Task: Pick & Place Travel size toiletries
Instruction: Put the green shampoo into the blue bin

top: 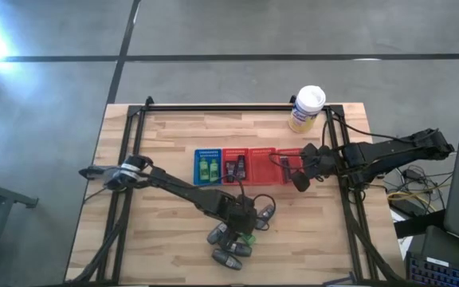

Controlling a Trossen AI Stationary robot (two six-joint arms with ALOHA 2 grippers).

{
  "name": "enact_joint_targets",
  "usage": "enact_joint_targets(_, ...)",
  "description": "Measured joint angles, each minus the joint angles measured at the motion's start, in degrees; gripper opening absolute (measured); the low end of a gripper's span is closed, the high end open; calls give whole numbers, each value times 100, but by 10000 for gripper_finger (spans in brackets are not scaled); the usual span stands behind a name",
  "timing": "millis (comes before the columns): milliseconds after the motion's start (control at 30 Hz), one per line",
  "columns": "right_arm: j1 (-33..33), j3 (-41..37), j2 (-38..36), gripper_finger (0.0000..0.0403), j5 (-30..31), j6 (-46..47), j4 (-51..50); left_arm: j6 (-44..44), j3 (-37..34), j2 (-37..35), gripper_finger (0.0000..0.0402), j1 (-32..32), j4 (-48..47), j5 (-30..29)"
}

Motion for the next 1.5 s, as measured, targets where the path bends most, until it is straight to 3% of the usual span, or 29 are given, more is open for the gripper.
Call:
enact_joint_targets(700,-1,-2,0,364,0,70,31,-53,-650,0,232,25,537,27)
enact_joint_targets(933,-1,-9,0,364,0,85,35,-481,-697,0,230,29,606,2)
enact_joint_targets(1100,-1,-9,0,364,13,85,37,-919,-695,-28,207,31,572,-86)
enact_joint_targets(1300,-1,-35,0,364,15,83,46,-1768,-273,-114,174,33,-152,-601)
enact_joint_targets(1500,-4,-68,0,364,20,20,51,-2695,-45,-556,170,-39,-889,-1470)
